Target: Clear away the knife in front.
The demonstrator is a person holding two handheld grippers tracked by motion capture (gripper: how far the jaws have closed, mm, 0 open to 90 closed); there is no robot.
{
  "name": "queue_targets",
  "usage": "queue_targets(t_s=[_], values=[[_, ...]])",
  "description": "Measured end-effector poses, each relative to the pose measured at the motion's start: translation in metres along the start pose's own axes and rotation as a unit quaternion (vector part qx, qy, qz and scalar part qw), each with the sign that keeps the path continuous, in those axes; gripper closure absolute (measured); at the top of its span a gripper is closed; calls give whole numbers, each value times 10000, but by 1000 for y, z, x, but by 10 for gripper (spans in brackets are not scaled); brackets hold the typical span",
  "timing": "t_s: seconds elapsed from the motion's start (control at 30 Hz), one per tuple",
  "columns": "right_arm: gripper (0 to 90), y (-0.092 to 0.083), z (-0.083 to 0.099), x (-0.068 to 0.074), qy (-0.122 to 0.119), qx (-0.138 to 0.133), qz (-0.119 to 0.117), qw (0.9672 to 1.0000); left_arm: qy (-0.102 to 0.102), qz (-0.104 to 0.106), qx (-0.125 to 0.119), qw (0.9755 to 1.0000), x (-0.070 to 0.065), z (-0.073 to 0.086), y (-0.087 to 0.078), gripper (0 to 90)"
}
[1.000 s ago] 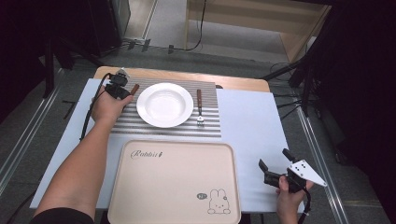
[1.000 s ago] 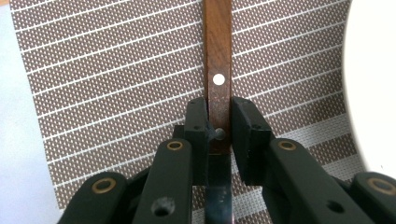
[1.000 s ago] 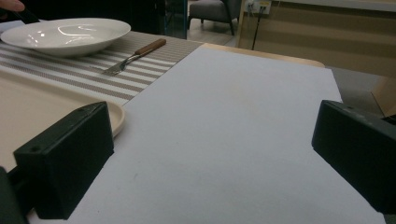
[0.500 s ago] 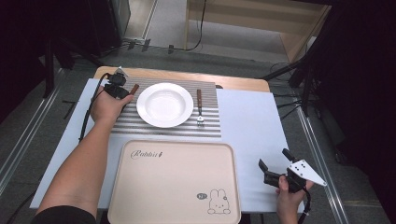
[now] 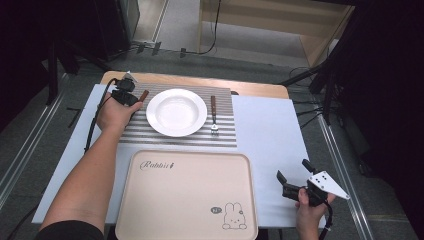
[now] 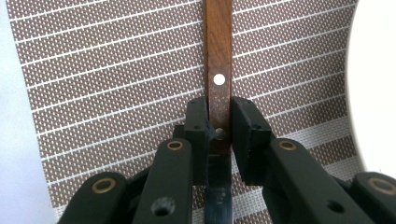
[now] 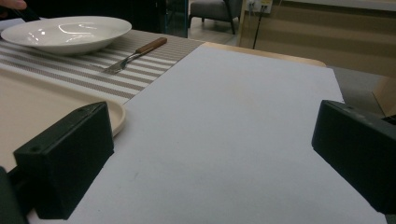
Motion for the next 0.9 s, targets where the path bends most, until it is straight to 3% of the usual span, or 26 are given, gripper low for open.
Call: queue_targets(t_s=[0.3, 0.43, 0.67, 0.77, 0.9], values=[[0, 0, 0, 0, 16, 11, 1, 10000, 149, -49, -46, 9999, -1, 2, 0, 759], [0, 0, 0, 0, 2, 9, 0, 10000, 134, 65, -17, 9999, 1, 1, 0, 759], [0, 0, 0, 0, 16, 6, -3, 10000, 109, 18, -25, 9999, 0, 1, 0, 760], [0, 0, 0, 0, 8, 3, -7, 10000, 58, 108, -85, 9999, 3, 2, 0, 760], [0, 0, 0, 0, 2, -2, -9, 10000, 216, 2, -115, 9997, 0, 3, -1, 761]])
Point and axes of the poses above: each handheld gripper's, and its own axes: y roughly forward along the jaws, z roughly out of its underside, x roughly to its left, the point moved 1 cm from there along y, roughly forward along the jaws, and after that the axes turned 9 degrees about -y, right-handed, at the moved point
